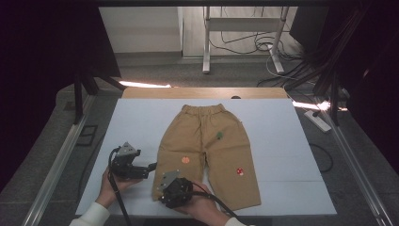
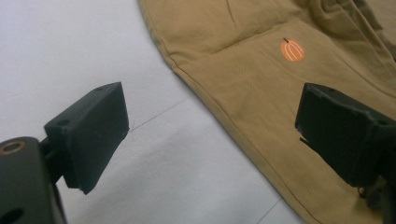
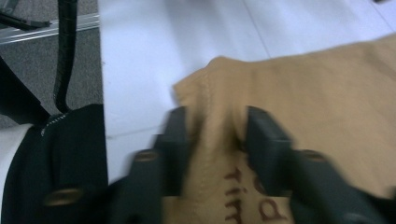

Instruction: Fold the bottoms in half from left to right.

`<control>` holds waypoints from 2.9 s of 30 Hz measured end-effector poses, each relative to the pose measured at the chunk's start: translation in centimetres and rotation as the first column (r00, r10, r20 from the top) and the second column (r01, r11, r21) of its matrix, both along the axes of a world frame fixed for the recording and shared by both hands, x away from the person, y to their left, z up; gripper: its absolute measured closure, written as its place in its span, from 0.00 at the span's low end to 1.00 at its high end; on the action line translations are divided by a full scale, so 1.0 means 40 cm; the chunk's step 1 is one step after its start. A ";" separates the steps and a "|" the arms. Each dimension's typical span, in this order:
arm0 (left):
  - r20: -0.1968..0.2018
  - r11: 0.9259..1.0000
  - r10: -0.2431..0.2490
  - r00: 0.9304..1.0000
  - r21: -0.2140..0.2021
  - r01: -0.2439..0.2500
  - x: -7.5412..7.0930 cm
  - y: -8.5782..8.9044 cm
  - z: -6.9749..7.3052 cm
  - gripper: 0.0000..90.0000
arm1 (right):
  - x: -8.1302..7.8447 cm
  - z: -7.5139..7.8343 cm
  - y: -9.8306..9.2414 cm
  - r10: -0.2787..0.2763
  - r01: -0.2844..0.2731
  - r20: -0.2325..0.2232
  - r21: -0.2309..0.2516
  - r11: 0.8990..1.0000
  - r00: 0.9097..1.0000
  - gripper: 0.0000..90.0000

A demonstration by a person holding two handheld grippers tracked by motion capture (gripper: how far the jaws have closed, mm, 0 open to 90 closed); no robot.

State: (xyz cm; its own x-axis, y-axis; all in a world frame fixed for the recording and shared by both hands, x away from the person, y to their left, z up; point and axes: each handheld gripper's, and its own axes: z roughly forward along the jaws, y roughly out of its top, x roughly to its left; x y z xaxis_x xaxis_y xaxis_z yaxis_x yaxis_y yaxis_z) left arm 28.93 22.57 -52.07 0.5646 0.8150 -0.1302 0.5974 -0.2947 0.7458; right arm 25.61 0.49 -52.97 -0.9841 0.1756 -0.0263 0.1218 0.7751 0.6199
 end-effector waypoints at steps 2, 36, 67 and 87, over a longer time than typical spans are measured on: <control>0.000 1.000 0.001 1.000 -0.001 -0.001 0.001 0.000 -0.001 0.11 | 0.007 0.002 -0.010 -0.007 0.007 -0.013 0.004 1.000 1.000 0.93; -0.050 0.998 -0.046 0.998 -0.035 0.044 0.145 -0.042 0.023 0.11 | 0.003 0.030 -0.064 -0.006 0.010 -0.053 0.078 0.997 0.999 0.96; -0.123 1.000 -0.018 0.992 -0.025 0.015 0.283 -0.075 -0.008 0.13 | 0.001 0.033 -0.070 -0.005 0.008 -0.047 0.066 0.998 0.999 0.96; -0.168 1.000 -0.006 0.986 0.004 0.007 0.350 -0.098 -0.037 0.17 | 0.001 0.032 -0.071 -0.006 0.010 -0.059 0.076 0.997 0.998 0.96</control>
State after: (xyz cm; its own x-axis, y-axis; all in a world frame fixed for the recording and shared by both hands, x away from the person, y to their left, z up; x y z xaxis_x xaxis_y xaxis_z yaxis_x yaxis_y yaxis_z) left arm 42.92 18.65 -53.55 0.5403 0.8122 -0.2199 0.7120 -0.3020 0.6340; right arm 25.66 -2.35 -51.69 -0.9821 0.1827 0.0448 0.1654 0.7250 0.6687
